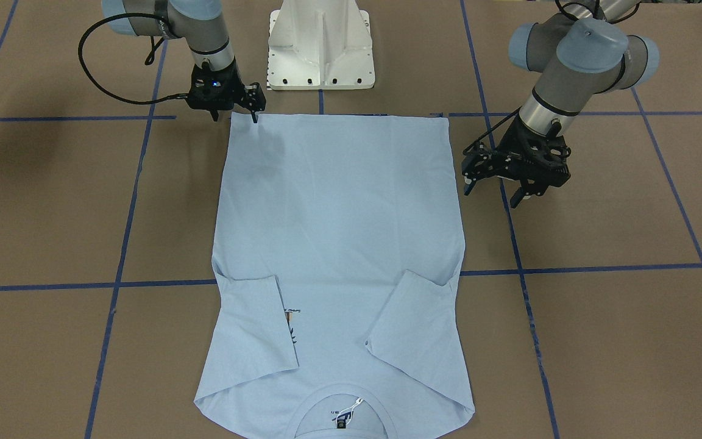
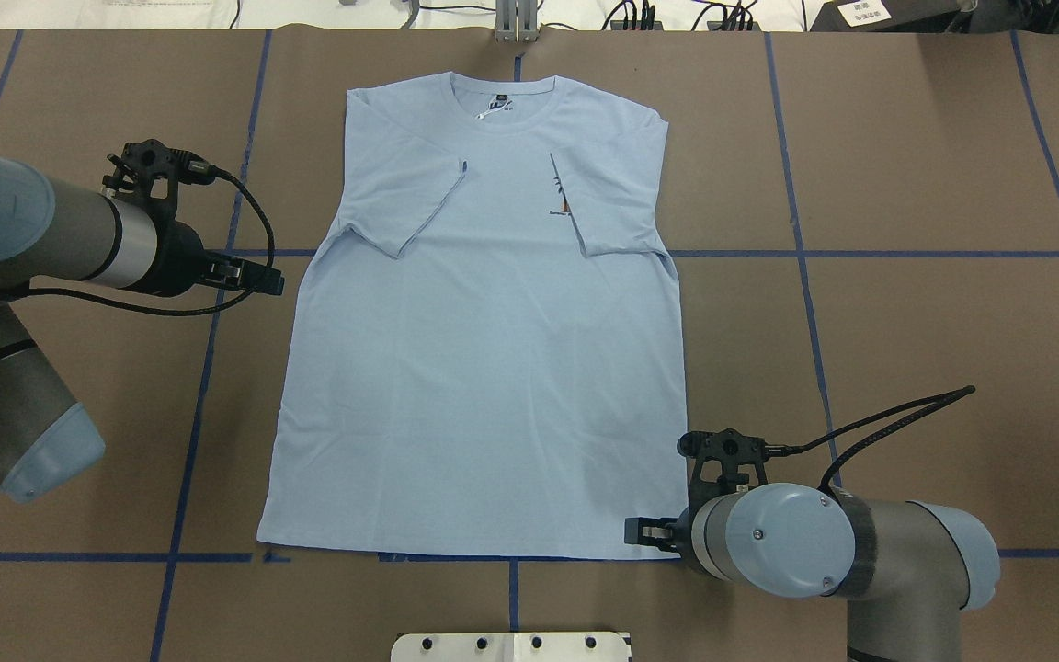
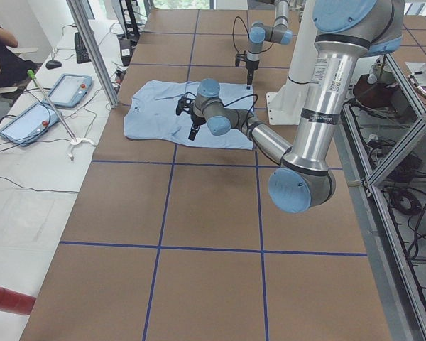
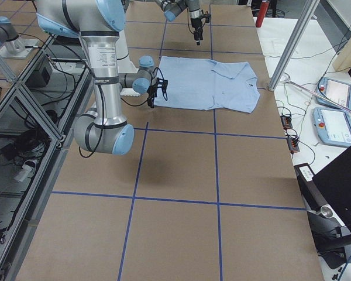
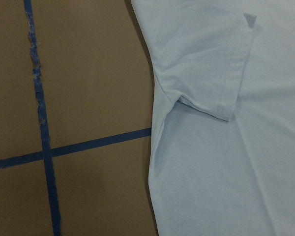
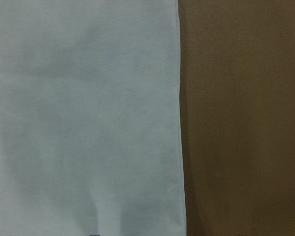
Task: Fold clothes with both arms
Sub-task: 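Move the right gripper to the near hem corner while the left gripper lowers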
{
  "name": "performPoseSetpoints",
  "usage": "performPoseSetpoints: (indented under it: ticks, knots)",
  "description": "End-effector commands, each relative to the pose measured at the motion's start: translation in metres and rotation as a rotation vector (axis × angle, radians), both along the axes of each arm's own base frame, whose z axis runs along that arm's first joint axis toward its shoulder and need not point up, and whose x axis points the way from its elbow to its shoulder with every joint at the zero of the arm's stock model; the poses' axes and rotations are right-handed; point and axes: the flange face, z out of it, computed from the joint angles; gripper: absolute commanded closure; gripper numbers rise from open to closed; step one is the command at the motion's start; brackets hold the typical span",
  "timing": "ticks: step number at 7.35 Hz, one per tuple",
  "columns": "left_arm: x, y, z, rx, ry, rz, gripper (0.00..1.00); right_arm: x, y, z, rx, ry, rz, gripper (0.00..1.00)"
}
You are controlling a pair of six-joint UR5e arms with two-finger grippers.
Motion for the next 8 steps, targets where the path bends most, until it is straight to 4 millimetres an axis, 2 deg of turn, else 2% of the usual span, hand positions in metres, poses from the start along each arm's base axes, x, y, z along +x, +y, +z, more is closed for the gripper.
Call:
performPoseSetpoints:
  ticks: [1, 3, 6, 8]
  knots:
    - [0.005, -0.004, -0.001, 0.0, 0.001, 0.002, 0.0, 0.0, 0.0, 0.001, -0.006, 0.001, 0.002, 0.37]
    - [0.007, -0.008, 0.0, -0.002, -0.001, 0.001, 0.0, 0.001, 0.0, 0.0, -0.006, -0.003, 0.001, 0.7]
    - [0.011, -0.01, 0.001, -0.003, -0.004, 0.001, 0.0, 0.003, -0.001, -0.004, -0.003, -0.01, 0.002, 1.0]
    - [0.017, -0.017, -0.003, -0.001, -0.004, -0.003, 0.0, 0.008, -0.002, -0.015, 0.002, -0.034, 0.033, 1.0]
